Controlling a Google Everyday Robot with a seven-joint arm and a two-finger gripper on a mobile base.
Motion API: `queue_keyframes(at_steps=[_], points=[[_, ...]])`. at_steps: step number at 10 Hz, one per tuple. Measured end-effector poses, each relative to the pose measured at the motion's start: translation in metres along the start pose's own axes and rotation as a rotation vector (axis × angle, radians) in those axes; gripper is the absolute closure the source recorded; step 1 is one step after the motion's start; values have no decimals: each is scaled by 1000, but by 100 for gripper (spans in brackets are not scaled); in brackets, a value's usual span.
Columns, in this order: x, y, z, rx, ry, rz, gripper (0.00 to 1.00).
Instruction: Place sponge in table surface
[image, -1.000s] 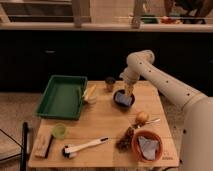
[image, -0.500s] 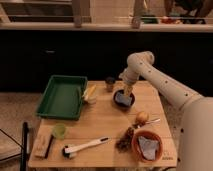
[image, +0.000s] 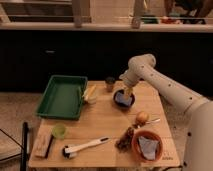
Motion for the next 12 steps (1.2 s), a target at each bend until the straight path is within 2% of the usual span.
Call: queue_keyframes(at_steps=[1, 3, 5, 8, 12], points=[[1, 3, 2, 13, -5, 10, 20], [7, 11, 3, 83, -14, 51, 20], [6, 14, 6, 115, -22, 74, 20], [7, 18, 15, 157, -31, 117, 20], [5, 18, 23, 177, -42, 149, 20]])
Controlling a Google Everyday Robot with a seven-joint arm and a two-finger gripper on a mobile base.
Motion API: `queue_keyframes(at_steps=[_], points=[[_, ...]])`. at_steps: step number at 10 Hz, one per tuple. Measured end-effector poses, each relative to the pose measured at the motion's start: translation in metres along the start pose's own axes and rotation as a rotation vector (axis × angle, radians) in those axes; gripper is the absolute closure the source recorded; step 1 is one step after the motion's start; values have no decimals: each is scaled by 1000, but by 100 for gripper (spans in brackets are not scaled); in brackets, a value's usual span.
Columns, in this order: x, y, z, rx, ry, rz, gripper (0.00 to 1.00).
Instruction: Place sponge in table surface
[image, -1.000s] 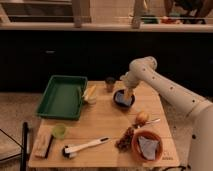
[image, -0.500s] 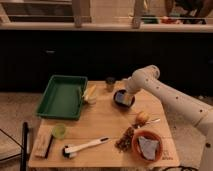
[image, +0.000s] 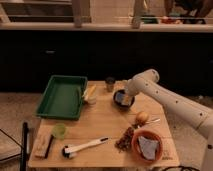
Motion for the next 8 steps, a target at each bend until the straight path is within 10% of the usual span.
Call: queue_keyframes(at_steps=[8], points=[[15, 7, 16, -27, 6, 54, 20]])
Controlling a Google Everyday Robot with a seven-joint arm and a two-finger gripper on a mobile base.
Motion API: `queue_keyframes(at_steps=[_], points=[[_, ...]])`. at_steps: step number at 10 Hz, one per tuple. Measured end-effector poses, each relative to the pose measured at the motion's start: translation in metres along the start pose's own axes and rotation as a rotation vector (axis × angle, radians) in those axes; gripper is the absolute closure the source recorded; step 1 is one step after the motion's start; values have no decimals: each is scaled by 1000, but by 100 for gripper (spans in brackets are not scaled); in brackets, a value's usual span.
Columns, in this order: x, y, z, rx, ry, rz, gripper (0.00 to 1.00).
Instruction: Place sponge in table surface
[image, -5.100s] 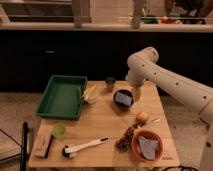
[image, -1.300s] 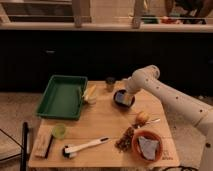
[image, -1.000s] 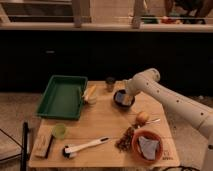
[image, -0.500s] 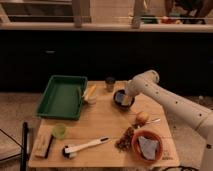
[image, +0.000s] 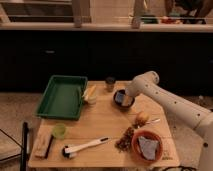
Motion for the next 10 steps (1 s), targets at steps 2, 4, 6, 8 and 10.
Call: queue_keyframes(at_steps=[2, 4, 6, 8, 10], points=[[5, 1, 1, -4, 1, 11, 27], [7, 1, 2, -6, 0, 17, 43], [7, 1, 4, -9, 4, 20, 46], [6, 2, 7, -16, 5, 23, 37], [5, 4, 10, -26, 6, 25, 37]])
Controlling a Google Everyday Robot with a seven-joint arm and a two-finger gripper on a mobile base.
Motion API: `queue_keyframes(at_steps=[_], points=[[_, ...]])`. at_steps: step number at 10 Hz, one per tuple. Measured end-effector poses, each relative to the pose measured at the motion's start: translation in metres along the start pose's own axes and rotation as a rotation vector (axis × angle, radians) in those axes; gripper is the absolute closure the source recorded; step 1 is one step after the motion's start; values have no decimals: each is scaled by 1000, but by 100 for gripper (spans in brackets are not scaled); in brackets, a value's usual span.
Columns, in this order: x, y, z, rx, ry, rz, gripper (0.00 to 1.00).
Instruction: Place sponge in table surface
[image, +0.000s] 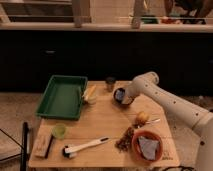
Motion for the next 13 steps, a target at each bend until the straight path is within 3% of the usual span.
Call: queue_keyframes(at_steps=[7, 10, 13], points=[[3, 1, 11, -28, 4, 2, 37], [6, 0, 13, -36, 5, 1, 61], [5, -3, 11, -40, 7, -11, 92]])
